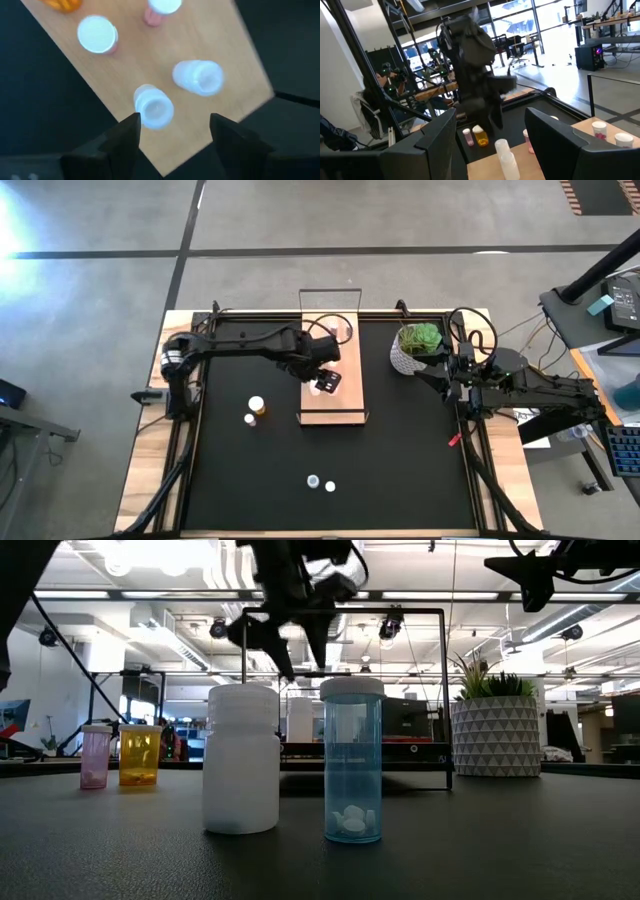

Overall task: Pick and place medicine bottles onto shelf by color
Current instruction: Move the pink pill bottle to the bottom middle of the table

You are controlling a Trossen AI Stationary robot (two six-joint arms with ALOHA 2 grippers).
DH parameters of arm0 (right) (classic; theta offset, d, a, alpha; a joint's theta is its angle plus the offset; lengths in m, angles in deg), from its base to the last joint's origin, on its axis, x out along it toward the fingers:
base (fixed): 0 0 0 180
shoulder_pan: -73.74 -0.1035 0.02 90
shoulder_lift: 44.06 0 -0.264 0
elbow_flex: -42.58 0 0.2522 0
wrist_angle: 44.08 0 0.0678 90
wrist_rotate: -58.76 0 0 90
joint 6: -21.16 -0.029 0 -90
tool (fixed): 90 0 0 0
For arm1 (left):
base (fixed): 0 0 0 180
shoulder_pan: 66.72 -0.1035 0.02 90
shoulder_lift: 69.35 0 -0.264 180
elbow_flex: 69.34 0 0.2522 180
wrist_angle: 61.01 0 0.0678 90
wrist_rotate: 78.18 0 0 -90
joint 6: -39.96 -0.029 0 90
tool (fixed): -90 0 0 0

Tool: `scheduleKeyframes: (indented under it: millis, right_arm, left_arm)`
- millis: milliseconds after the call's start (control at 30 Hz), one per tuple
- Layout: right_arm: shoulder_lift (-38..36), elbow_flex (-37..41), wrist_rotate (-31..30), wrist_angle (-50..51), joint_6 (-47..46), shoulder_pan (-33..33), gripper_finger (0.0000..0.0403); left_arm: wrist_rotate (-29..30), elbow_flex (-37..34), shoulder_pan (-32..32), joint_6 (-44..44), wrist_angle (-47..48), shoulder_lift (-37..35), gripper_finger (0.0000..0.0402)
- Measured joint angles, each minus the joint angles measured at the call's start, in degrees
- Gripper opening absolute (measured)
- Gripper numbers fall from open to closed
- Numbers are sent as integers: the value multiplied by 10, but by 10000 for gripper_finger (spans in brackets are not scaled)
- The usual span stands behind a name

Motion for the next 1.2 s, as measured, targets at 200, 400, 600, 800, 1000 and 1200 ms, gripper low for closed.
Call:
scheduleKeyframes:
  millis: [200,400,600,800,1000,1200]
  right_arm:
    - [0,0,0,0,0,0,226]
    - [0,0,0,0,0,0,226]
    - [0,0,0,0,0,0,226]
    - [0,0,0,0,0,0,226]
    - [0,0,0,0,0,0,226]
    - [0,0,0,0,0,0,226]
  left_arm:
    - [44,-3,13,-34,27,-57,221]
    - [122,-10,45,-101,93,-110,221]
    - [130,-90,75,-101,110,-177,221]
    - [111,-209,81,-41,90,-234,221]
    - [105,-283,86,27,75,-262,221]
    - [68,-340,89,68,76,-271,222]
